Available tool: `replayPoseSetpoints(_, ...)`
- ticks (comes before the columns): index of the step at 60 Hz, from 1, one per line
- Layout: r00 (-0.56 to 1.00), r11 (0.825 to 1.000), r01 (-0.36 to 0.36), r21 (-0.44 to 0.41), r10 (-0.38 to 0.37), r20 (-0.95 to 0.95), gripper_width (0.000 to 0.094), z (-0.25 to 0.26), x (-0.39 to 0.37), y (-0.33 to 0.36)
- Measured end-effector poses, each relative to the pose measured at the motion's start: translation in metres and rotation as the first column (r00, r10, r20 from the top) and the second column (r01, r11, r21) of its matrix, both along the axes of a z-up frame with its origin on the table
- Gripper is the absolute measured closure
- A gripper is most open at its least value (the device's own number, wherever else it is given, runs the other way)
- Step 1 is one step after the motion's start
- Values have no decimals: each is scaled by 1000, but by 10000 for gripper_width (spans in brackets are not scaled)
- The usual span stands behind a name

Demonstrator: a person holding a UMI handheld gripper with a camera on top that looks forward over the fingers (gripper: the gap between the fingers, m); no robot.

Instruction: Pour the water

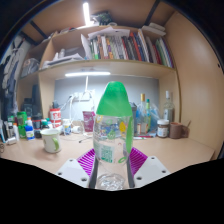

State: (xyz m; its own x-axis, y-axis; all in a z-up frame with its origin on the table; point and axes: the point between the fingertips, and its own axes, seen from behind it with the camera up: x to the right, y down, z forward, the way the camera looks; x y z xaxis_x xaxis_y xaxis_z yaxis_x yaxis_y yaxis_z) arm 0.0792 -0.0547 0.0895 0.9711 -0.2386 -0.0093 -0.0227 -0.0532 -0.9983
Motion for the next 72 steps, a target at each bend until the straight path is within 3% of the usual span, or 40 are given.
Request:
replayPoseSetpoints(12, 996, 996, -81, 39, 83, -43, 563, 4, -16, 2)
replayPoseSetpoints(19, 988, 993, -116, 31, 112, 109, 562, 32, -14, 19)
replayPoseSetpoints(26, 904, 989, -147, 16, 127, 408, 562, 85, -17, 59)
replayPoseSetpoints(32, 695, 992, -127, -13, 99, 712, 563, 128, -28, 106)
replayPoseSetpoints(40, 191, 993, -79, -91, 105, 976, 567, 143, -61, 171)
replayPoseSetpoints(47, -265, 992, -15, -126, 117, 957, 566, 133, -87, 211)
replayPoseSetpoints(53, -538, 993, 21, -120, 113, 835, 564, 125, -104, 231)
replayPoseSetpoints(61, -716, 993, 33, -112, 101, 690, 565, 119, -124, 243)
replayPoseSetpoints(72, -745, 995, 29, -95, 85, 661, 565, 125, -135, 247)
